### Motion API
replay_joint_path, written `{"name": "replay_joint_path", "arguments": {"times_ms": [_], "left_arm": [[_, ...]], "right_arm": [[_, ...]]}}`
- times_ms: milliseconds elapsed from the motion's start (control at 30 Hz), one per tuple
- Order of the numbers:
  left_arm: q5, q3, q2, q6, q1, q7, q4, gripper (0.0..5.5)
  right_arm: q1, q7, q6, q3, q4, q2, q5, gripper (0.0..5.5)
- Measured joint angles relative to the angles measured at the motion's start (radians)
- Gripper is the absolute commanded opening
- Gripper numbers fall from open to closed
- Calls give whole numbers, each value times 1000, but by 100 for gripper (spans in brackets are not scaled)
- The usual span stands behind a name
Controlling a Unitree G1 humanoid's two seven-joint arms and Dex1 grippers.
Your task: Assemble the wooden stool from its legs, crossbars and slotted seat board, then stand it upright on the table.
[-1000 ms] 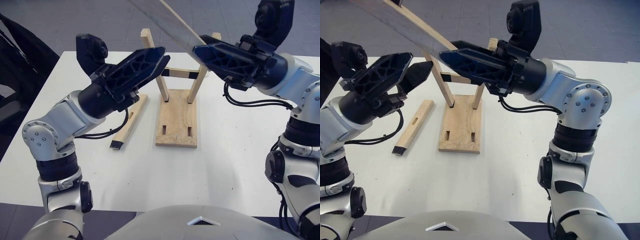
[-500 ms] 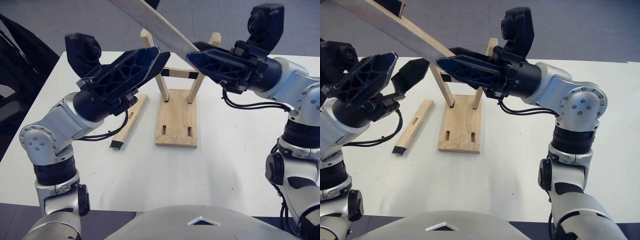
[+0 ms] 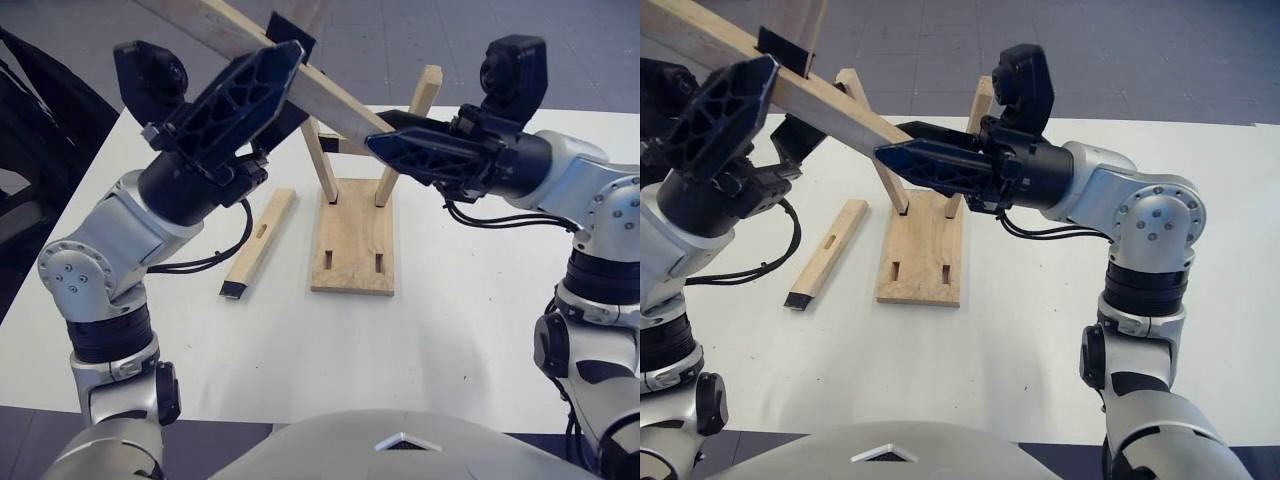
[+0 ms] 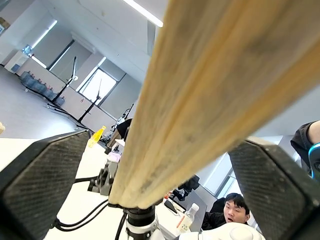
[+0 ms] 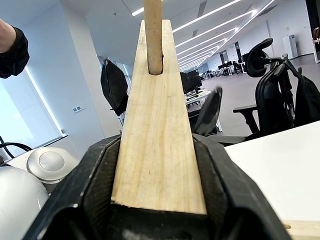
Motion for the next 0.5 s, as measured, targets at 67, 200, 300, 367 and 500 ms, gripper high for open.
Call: {"name": "replay_joint_path", "arguments": {"times_ms": [67, 200, 300, 367, 500], "left_arm": [[0, 1, 0, 3, -1, -1, 3, 436], [1, -8, 31, 30, 20, -14, 2, 362], [2, -12, 32, 29, 30, -15, -2, 315], [2, -12, 31, 22, 28, -14, -2, 280], [13, -11, 27, 12, 27, -14, -3, 242]], "right_arm": [[6, -1, 0, 0, -6, 0, 0, 204], [6, -19, 0, 0, -17, 0, 1, 204], [6, -30, 0, 0, -26, 1, 4, 204], [8, -38, 0, 0, -26, 1, 4, 204], [13, -45, 0, 0, -25, -1, 0, 204]]}}
